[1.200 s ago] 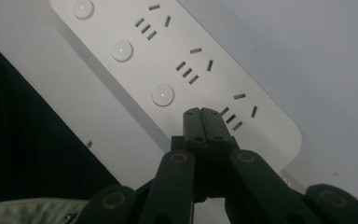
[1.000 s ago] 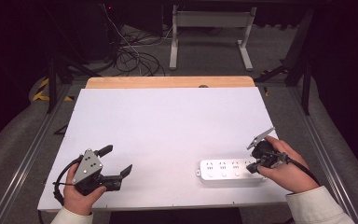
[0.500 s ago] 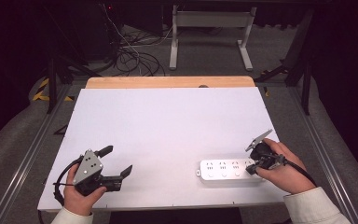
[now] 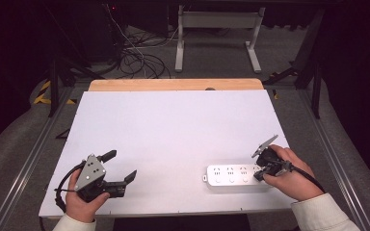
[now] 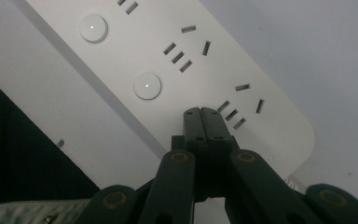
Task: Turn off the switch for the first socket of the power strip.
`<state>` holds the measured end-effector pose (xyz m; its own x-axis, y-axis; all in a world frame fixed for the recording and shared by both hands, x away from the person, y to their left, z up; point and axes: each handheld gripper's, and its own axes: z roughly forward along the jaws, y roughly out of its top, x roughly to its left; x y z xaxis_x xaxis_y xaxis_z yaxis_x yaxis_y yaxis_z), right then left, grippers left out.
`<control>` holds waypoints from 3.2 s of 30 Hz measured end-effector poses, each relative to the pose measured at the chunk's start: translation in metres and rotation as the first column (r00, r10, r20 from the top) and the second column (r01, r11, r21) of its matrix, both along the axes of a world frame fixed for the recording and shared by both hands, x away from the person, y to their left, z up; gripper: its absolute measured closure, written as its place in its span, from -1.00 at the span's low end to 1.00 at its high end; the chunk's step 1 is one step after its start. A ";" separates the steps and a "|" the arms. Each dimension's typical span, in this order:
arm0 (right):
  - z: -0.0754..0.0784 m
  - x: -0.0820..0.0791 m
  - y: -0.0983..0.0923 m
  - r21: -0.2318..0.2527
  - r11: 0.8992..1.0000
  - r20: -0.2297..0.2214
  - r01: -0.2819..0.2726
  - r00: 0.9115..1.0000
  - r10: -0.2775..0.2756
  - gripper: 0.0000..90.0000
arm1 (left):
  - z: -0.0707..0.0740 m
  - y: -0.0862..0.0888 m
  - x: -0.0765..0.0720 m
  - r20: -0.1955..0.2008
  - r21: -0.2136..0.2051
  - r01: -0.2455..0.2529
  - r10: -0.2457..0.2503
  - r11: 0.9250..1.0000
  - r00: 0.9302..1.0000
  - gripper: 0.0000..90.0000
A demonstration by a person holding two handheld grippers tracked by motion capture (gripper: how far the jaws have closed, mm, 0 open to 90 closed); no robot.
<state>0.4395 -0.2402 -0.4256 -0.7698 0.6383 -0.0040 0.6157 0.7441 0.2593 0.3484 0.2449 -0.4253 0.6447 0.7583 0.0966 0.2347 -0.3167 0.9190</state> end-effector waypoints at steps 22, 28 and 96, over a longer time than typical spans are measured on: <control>0.032 -0.010 -0.007 0.164 0.986 0.106 -0.018 0.994 0.001 1.00 | -0.001 -0.002 0.001 -0.002 0.006 0.007 -0.007 1.000 1.000 -0.72; 0.037 -0.011 -0.009 0.179 0.984 0.137 -0.017 0.991 -0.008 1.00 | -0.001 -0.002 0.000 -0.004 -0.001 0.003 -0.003 1.000 1.000 -0.72; 0.045 -0.032 -0.036 0.552 0.785 0.579 -0.281 0.806 -0.119 -0.53 | 0.003 0.003 -0.002 0.006 -0.001 -0.004 0.004 1.000 1.000 -0.72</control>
<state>0.4073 -0.2761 -0.3806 -0.7976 0.5955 -0.0962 0.1526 0.3535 0.9229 0.3460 0.2478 -0.4225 0.6409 0.7611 0.0999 0.2302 -0.3148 0.9208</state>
